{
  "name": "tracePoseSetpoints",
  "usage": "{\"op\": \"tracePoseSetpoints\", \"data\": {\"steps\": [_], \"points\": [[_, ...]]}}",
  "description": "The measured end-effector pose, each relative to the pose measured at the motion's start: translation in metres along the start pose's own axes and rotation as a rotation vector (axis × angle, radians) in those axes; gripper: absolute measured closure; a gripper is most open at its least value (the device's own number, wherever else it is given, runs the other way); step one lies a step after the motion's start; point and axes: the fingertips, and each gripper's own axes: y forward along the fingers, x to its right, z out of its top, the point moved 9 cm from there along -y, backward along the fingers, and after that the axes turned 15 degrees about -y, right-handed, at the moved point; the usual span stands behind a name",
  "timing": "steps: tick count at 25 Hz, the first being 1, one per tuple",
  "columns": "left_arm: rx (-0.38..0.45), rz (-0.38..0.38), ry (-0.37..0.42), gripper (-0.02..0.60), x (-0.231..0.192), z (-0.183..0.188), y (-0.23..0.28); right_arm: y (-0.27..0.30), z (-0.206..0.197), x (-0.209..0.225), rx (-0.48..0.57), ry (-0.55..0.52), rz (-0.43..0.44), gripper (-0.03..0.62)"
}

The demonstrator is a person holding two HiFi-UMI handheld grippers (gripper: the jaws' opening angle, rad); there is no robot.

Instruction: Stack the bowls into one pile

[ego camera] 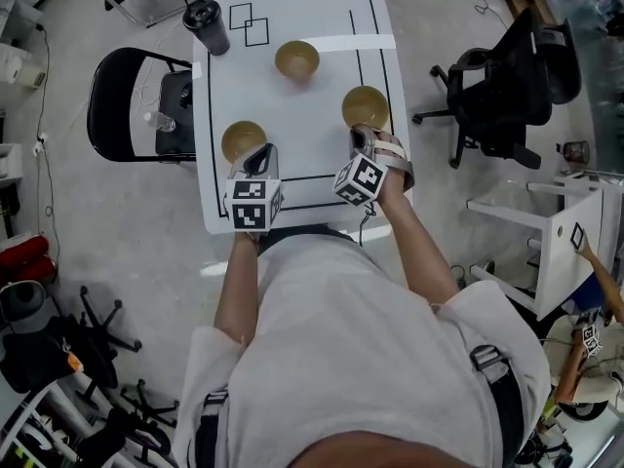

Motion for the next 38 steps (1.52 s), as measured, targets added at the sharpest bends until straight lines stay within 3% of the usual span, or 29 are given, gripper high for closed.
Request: {"op": "tracePoseSetpoints", "data": {"steps": [14, 28, 38], "points": [[0.086, 0.065, -0.080, 0.580, -0.060, 0.019, -0.021, 0.001, 0.081, 0.038, 0.127, -0.110, -0.046, 0.577], [0.055, 0.046, -0.126, 0.578, -0.110, 0.043, 0.006, 0.039, 0.126, 0.061, 0.106, -0.142, 0.001, 0.576], [0.021, 0.028, -0.097, 0.580, -0.132, 0.061, 0.028, 0.075, 0.146, 0.078, 0.081, -0.166, 0.046, 0.576]]}}
